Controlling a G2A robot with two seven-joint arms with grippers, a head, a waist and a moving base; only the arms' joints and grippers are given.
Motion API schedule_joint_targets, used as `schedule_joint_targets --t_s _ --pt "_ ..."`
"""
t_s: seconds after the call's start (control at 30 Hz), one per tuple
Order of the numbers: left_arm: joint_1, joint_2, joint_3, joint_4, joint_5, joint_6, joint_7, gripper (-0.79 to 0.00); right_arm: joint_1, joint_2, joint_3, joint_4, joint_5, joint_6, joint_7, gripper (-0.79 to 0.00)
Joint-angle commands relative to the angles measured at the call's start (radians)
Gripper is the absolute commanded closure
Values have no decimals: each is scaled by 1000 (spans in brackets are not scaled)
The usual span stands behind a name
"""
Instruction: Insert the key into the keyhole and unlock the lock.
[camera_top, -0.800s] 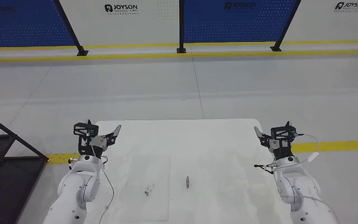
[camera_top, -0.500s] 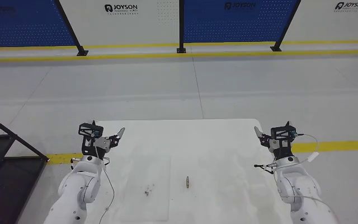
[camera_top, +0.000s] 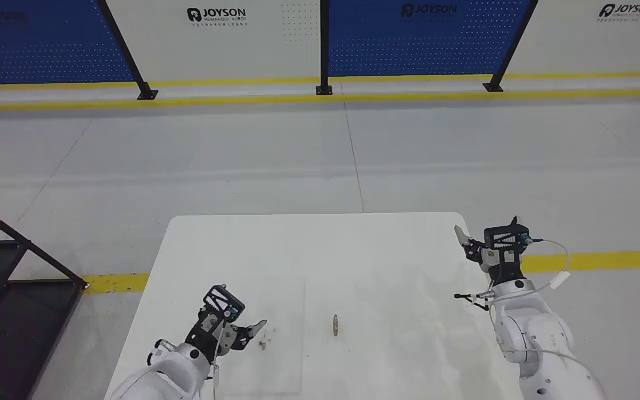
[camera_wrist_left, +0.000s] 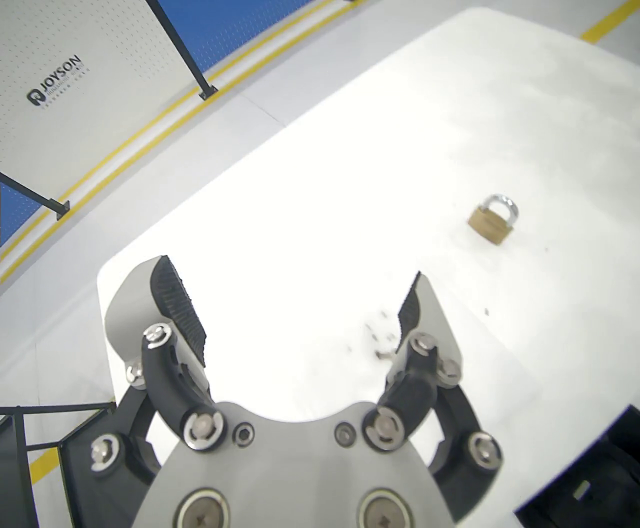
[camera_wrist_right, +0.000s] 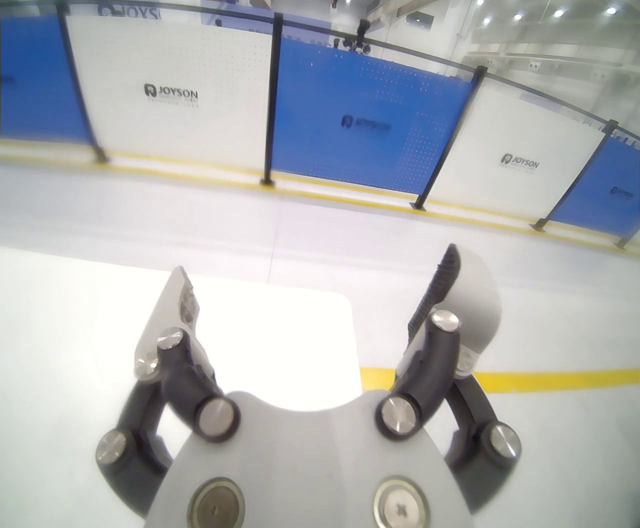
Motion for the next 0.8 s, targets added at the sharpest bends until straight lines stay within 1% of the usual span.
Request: schedule_joint_targets --t_s 0.0,0.07,0.1,0.17,0.2,0.23,0.3,0.37,0.4,0.47,0.5,0.6,0.63,0.7,0.77 --pt "38 -2 36 -1 55 44 -8 -785 0 0 0 0 0 0 0 -785" --pt "61 -6 77 14 69 82 -16 -785 0 0 0 0 0 0 0 -785" --pt "66 -9 94 26 74 116 -25 -785 0 0 0 0 0 0 0 -785" --pt "65 -13 138 52 103 162 -22 -785 0 0 0 0 0 0 0 -785" --pt "60 -15 156 73 116 181 -26 -773 0 0 0 0 0 0 0 -785" --pt "52 -17 173 91 129 198 -31 -730 0 0 0 0 0 0 0 -785" --pt "29 -22 201 121 139 231 -35 -699 0 0 0 0 0 0 0 -785" --pt "7 -26 226 149 145 256 -36 -690 0 0 0 0 0 0 0 -785" --pt "-4 -28 235 160 137 260 -41 -702 0 0 0 0 0 0 0 -785" --pt "-25 -30 249 181 146 273 -47 -665 0 0 0 0 0 0 0 -785" --pt "-34 -32 257 190 149 279 -49 -671 0 0 0 0 0 0 0 -785" --pt "-55 -36 273 211 148 298 -74 -560 0 0 0 0 0 0 0 -785" --pt "-61 -37 276 217 148 301 -82 -511 0 0 0 0 0 0 0 -785" --pt "-72 -38 284 230 146 305 -94 -462 0 0 0 0 0 0 0 -785" --pt "-81 -39 291 238 147 304 -102 -462 0 0 0 0 0 0 0 -785"
